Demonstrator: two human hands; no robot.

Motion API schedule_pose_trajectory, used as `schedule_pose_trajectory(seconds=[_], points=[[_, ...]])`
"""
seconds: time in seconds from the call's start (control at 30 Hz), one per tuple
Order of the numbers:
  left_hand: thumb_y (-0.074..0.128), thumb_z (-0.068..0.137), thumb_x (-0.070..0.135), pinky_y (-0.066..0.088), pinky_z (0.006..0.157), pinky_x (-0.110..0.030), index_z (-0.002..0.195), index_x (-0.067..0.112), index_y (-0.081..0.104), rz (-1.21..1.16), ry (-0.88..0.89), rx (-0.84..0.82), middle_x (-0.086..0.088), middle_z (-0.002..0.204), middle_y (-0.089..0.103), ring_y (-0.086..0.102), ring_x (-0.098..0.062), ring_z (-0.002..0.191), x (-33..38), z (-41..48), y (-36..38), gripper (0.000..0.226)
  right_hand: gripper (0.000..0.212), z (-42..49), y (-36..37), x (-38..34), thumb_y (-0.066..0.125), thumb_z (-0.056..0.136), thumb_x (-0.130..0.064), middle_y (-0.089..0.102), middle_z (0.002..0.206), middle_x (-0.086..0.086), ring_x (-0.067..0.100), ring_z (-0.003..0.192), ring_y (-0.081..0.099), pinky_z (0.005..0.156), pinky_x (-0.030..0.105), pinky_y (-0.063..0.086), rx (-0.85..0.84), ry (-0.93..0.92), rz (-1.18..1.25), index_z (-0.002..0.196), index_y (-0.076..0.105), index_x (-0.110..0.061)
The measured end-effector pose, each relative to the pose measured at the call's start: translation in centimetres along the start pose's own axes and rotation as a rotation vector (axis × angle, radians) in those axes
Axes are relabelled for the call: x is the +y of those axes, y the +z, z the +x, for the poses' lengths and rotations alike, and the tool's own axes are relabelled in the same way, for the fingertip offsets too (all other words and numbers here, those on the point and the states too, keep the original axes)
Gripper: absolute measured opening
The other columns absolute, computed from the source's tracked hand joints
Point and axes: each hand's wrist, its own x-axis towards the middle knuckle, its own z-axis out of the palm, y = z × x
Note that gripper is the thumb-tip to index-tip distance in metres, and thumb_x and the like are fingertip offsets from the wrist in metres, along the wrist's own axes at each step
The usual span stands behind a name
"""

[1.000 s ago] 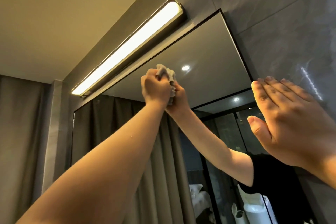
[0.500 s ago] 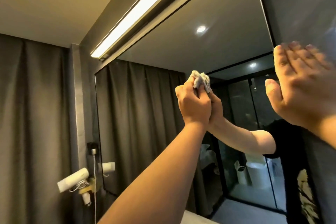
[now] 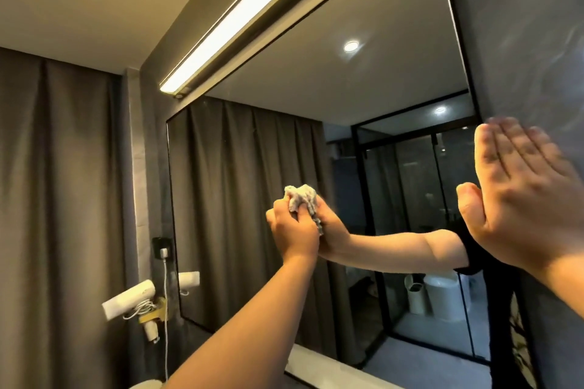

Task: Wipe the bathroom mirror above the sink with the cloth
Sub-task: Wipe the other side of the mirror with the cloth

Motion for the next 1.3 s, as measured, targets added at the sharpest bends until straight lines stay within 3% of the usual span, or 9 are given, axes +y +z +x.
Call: schedule_pose_trajectory(seconds=[0.17,0.3,0.43,0.57,0.67,0.8,1.03,1.17,1.3], points=[[0.056,0.094,0.015,0.04,0.084,-0.031,0.112,0.004,0.055,0.074,-0.291,0.096,-0.019,0.118,0.046,0.055,-0.036,0.1,-7.5,-0.6,-2.3,0.022,0.078,0.0,-0.2,-0.3,0.044,0.083,-0.027,0.031,0.15,0.037,0.046,0.144,0.028,0.123,0.046,0.008,-0.016,0.011,0.0,0.148,0.025,0.013],[0.054,0.095,0.013,0.04,0.081,-0.032,0.113,0.002,0.056,0.107,-0.466,0.12,-0.02,0.121,0.042,0.055,-0.035,0.097,-11.7,-2.2,-4.2,0.021,0.079,-0.1,-0.1,-0.4,0.041,0.084,-0.03,0.03,0.152,0.035,0.043,0.146,0.026,0.124,0.047,0.009,-0.032,0.028,-0.017,0.149,0.022,0.01],[0.051,0.096,0.016,0.038,0.079,-0.032,0.113,0.006,0.055,0.123,-0.519,0.12,-0.018,0.121,0.042,0.052,-0.03,0.089,-12.8,-3.8,-4.7,0.021,0.079,-0.2,-0.3,-0.3,0.04,0.086,-0.031,0.027,0.154,0.033,0.042,0.147,0.023,0.124,0.045,0.007,-0.058,0.036,-0.019,0.151,0.019,0.008],[0.052,0.094,0.019,0.038,0.08,-0.03,0.115,0.009,0.054,0.095,-0.451,0.096,-0.014,0.118,0.044,0.053,-0.031,0.095,-11.5,-4.6,-4.1,0.023,0.078,-0.2,-0.4,-0.4,0.038,0.087,-0.032,0.026,0.156,0.032,0.04,0.148,0.022,0.124,0.046,0.008,-0.063,0.037,-0.026,0.151,0.019,0.008],[0.054,0.094,0.018,0.038,0.076,-0.026,0.114,0.009,0.054,0.077,-0.274,0.019,-0.012,0.116,0.045,0.052,-0.023,0.092,-9.3,-5.3,-3.5,0.022,0.076,-0.4,-0.4,-0.2,0.035,0.089,-0.033,0.025,0.156,0.031,0.04,0.148,0.022,0.124,0.046,0.009,-0.065,0.035,-0.036,0.151,0.019,0.008],[0.055,0.095,0.022,0.034,0.061,-0.005,0.119,0.012,0.055,0.098,-0.096,-0.073,-0.005,0.114,0.043,0.053,-0.013,0.089,-7.8,-6.3,-3.0,0.026,0.075,-0.4,-0.6,-0.4,0.033,0.091,-0.034,0.024,0.157,0.03,0.038,0.149,0.02,0.124,0.047,0.009,-0.078,0.04,-0.028,0.152,0.019,0.007],[0.05,0.098,0.025,0.04,0.065,-0.012,0.123,0.015,0.053,0.173,-0.076,-0.126,-0.002,0.114,0.042,0.057,-0.016,0.089,-10.3,-8.5,-4.1,0.027,0.077,-5.5,-0.8,-0.9,0.035,0.09,-0.034,0.02,0.158,0.03,0.039,0.15,0.017,0.124,0.048,0.009,-0.144,0.005,-0.007,0.152,0.015,0.008],[0.051,0.097,0.021,0.038,0.068,-0.024,0.116,0.013,0.051,0.221,-0.247,-0.093,-0.004,0.111,0.042,0.05,-0.017,0.085,-12.8,-10.0,-4.8,0.021,0.078,-5.6,-0.8,-0.9,0.034,0.091,-0.036,0.018,0.159,0.029,0.037,0.151,0.014,0.125,0.046,0.005,-0.148,0.014,-0.012,0.153,0.013,0.007],[0.054,0.09,0.015,0.046,0.087,-0.039,0.112,0.006,0.053,0.222,-0.588,-0.009,-0.021,0.117,0.054,0.054,-0.038,0.1,-17.1,-10.1,-6.2,0.025,0.078,-5.6,-0.7,-0.9,0.031,0.091,-0.038,0.019,0.158,0.03,0.039,0.15,0.015,0.125,0.045,0.004,-0.134,0.011,0.004,0.153,0.016,0.008]])
